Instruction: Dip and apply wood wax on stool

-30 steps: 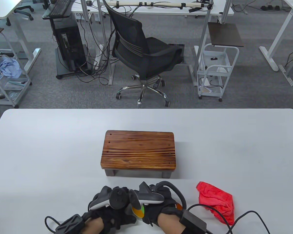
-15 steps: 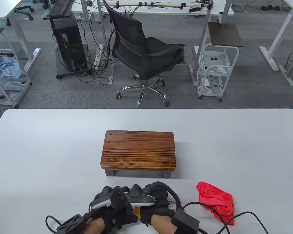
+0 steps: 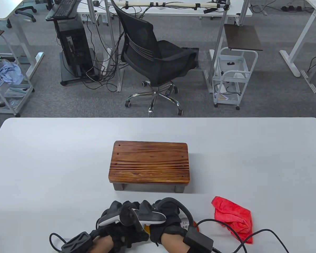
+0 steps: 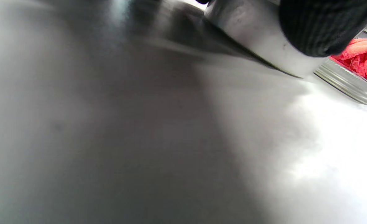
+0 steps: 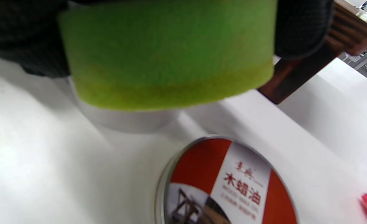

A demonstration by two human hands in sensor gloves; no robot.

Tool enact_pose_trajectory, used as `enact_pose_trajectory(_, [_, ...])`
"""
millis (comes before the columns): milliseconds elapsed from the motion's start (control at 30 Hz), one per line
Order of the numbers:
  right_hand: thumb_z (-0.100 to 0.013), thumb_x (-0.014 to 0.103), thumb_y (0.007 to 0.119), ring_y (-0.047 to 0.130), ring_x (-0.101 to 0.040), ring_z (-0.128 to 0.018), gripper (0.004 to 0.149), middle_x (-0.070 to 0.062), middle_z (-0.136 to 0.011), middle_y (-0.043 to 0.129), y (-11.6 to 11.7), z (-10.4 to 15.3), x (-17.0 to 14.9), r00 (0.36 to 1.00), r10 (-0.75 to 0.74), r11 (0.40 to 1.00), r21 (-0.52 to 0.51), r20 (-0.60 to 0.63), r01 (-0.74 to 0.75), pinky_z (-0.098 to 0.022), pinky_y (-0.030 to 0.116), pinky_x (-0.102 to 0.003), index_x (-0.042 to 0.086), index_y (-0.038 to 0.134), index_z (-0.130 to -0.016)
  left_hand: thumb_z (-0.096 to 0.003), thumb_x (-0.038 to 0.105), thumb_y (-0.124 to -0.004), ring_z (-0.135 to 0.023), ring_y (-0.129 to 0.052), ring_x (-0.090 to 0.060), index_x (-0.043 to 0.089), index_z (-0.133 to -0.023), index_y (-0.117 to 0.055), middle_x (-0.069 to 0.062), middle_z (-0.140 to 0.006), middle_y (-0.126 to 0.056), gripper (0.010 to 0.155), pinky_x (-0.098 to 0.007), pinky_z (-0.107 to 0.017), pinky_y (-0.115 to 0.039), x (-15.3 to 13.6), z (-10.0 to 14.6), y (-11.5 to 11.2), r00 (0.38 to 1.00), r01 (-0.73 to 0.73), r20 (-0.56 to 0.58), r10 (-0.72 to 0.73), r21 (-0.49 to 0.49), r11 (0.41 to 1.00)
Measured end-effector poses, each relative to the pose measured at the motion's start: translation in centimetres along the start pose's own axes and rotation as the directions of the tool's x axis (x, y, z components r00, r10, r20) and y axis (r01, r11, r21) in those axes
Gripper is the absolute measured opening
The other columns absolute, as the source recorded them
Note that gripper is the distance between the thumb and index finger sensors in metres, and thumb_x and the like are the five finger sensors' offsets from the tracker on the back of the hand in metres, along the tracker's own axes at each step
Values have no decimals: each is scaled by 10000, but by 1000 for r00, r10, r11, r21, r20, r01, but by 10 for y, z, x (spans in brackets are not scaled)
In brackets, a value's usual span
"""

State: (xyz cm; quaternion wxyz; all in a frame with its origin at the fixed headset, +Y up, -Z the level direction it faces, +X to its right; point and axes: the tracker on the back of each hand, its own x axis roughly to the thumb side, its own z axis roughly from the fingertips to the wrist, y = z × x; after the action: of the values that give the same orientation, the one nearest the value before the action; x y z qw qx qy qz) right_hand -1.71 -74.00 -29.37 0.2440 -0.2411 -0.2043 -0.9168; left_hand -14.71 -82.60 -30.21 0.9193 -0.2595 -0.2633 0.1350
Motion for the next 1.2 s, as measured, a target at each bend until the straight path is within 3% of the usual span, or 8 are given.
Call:
enact_pose_trajectory(700, [-474, 585, 897, 753, -420, -877, 810, -139, -1062, 620, 3, 1, -3, 987, -152, 987, -39, 59, 155, -570, 792, -555, 85, 605, -1041, -522, 696, -759, -1015, -38, -561, 285, -1123, -294, -193, -1199, -74, 863, -837, -635, -166, 0, -1, 0, 1000, -3, 1, 3, -4, 1000])
enact_pose_trajectory(1200, [-461, 615, 887, 740, -403, -881, 898, -163, -1082, 569, 13, 3, -5, 936, -334, 932, -109, 112, 345, -584, 787, -532, 83, 532, -1093, -525, 698, -752, -1015, -36, -560, 288, -1122, -292, -194, -1198, -71, 857, -836, -634, -166, 0, -1, -1, 1000, -1, 2, 1, -6, 1000])
